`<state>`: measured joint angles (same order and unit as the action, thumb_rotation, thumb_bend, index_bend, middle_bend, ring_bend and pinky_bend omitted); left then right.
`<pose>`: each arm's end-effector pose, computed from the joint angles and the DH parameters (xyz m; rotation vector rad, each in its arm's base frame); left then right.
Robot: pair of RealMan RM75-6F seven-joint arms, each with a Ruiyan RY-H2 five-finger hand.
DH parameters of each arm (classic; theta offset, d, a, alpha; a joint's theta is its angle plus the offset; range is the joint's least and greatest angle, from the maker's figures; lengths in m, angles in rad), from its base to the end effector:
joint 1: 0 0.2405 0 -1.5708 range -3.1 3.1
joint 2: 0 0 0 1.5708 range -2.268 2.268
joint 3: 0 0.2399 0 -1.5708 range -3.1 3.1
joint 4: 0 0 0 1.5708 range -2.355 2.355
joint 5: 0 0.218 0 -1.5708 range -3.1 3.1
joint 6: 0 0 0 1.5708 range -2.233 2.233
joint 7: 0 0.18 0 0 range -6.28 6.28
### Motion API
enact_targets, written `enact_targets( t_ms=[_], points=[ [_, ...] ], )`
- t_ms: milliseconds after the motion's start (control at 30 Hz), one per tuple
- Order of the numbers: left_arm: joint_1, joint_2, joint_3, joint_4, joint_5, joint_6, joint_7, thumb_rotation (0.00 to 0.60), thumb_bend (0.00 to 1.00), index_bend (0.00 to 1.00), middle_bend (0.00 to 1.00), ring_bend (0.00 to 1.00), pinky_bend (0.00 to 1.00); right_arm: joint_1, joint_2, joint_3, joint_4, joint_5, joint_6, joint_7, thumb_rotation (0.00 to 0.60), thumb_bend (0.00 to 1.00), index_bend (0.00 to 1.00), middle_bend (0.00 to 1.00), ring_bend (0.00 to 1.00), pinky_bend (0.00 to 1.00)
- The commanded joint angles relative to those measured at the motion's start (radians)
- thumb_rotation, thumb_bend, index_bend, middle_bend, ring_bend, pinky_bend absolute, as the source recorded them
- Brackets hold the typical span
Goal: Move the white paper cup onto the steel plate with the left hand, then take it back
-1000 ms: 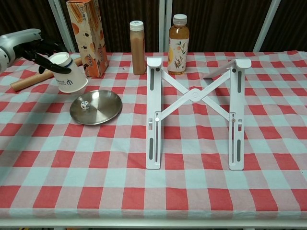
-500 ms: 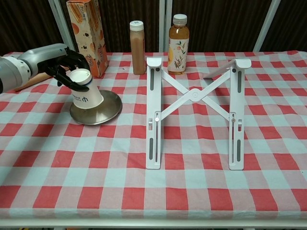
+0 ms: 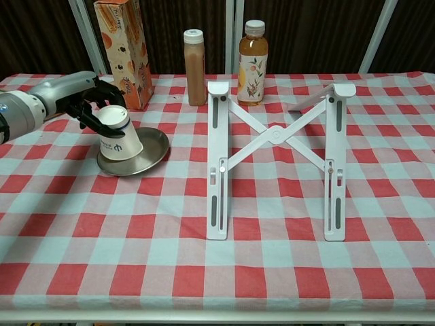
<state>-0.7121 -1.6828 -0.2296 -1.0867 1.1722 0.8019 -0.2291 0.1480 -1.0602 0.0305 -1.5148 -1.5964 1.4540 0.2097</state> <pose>-0.1957 0.4066 -0.0535 -1.5968 -1.4031 -1.0374 -0.3000 -0.2327 0.1585 1.5032 -0.9107 0.9971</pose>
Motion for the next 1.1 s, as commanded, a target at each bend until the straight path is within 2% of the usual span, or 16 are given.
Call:
enact_targets(
  t_ms=[33, 300, 533, 633, 933, 1100],
  points=[
    [0.004, 0.010, 0.003, -0.036, 0.016, 0.005, -0.020, 0.600, 0.17, 0.50, 0.55, 0.47, 0.71, 0.001, -0.001, 0.000, 0.001, -0.001, -0.001, 0.000, 0.600, 0.20, 0.18, 0.17, 0.00, 0.07],
    [-0.015, 0.031, 0.018, -0.085, 0.051, -0.034, -0.050, 0.600, 0.17, 0.50, 0.55, 0.47, 0.71, -0.004, 0.002, 0.000, 0.000, 0.003, 0.005, 0.000, 0.600, 0.20, 0.18, 0.17, 0.00, 0.07],
    [-0.009, -0.019, -0.009, 0.007, 0.004, 0.025, 0.008, 0.600, 0.17, 0.50, 0.55, 0.47, 0.71, -0.003, 0.000, 0.000, 0.002, 0.003, 0.003, 0.002, 0.600, 0.20, 0.18, 0.17, 0.00, 0.07],
    [-0.008, -0.027, -0.014, 0.019, -0.021, 0.020, 0.030, 0.600, 0.17, 0.50, 0.55, 0.47, 0.71, -0.001, 0.000, -0.001, 0.001, 0.001, 0.001, 0.003, 0.600, 0.21, 0.18, 0.17, 0.00, 0.07],
    [-0.005, 0.032, 0.007, -0.105, 0.044, -0.002, -0.039, 0.600, 0.17, 0.50, 0.55, 0.47, 0.71, -0.002, 0.001, -0.001, -0.001, 0.003, 0.001, 0.000, 0.600, 0.20, 0.18, 0.17, 0.00, 0.07],
    [-0.022, -0.007, -0.011, -0.018, 0.006, -0.001, 0.002, 0.600, 0.17, 0.50, 0.54, 0.47, 0.71, -0.004, 0.002, 0.000, -0.001, 0.006, 0.002, 0.001, 0.600, 0.21, 0.18, 0.17, 0.00, 0.07]
  ],
)
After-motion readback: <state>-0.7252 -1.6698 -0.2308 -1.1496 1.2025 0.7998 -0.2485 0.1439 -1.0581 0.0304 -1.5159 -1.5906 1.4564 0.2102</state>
